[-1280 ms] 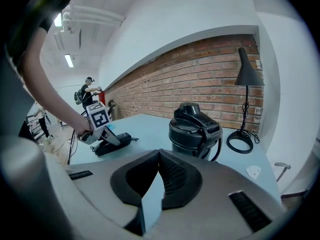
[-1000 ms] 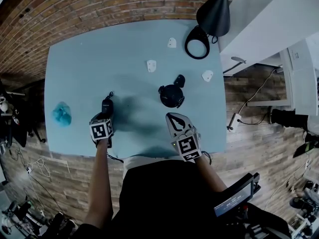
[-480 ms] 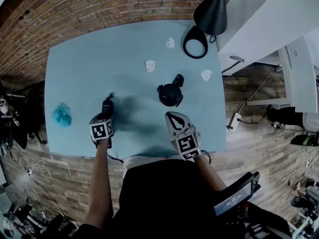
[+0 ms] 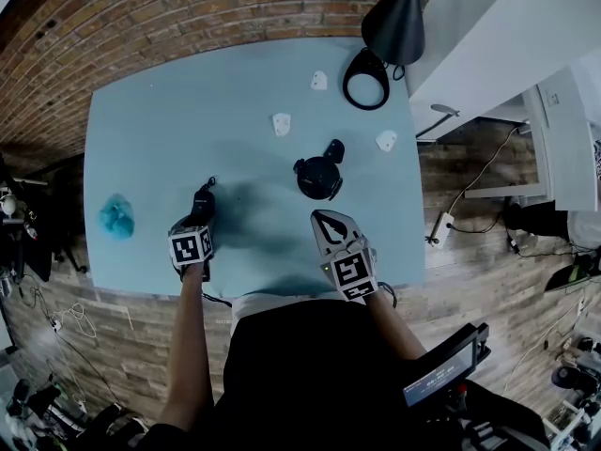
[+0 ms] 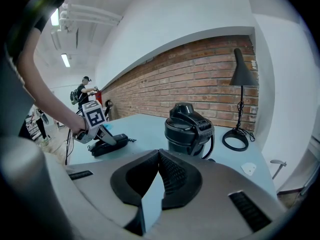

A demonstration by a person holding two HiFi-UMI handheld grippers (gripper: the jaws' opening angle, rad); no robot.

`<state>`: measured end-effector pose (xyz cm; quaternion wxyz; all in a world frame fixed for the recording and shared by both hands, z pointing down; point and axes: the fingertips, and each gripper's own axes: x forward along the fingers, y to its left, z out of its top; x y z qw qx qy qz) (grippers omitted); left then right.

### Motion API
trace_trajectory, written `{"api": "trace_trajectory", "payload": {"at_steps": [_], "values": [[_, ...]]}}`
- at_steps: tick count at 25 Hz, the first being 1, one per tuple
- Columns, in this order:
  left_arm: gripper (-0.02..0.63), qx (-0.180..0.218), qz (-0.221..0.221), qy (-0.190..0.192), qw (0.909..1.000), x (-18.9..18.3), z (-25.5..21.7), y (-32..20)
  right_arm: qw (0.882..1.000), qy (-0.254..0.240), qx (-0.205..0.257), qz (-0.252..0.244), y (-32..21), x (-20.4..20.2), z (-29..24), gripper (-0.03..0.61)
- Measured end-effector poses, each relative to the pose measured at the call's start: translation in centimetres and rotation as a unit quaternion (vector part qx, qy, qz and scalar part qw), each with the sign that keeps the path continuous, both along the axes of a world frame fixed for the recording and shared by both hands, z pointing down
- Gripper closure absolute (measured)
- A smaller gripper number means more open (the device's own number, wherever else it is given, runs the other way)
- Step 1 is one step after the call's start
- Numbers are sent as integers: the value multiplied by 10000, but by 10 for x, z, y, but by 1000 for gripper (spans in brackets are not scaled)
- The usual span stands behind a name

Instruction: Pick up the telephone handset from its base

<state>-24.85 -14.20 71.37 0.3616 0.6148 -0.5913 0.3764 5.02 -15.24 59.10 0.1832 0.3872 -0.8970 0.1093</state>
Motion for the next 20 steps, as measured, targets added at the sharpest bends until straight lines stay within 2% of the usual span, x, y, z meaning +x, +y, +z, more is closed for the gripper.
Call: {"api": "trace_trajectory", "payload": {"at_steps": [8,9,20], "values": [[346,187,134,-164,9996,-1,-12,-6,10000,-5,-14,-21,1,-1,0,571],[362,187,165,-143,9996,0,-12,-8,10000,0,-20,-27,2,-1,1,571],[351,98,95,-125,9998,1,-5,-9,10000,30,-66,14,2,3,4,571]]}}
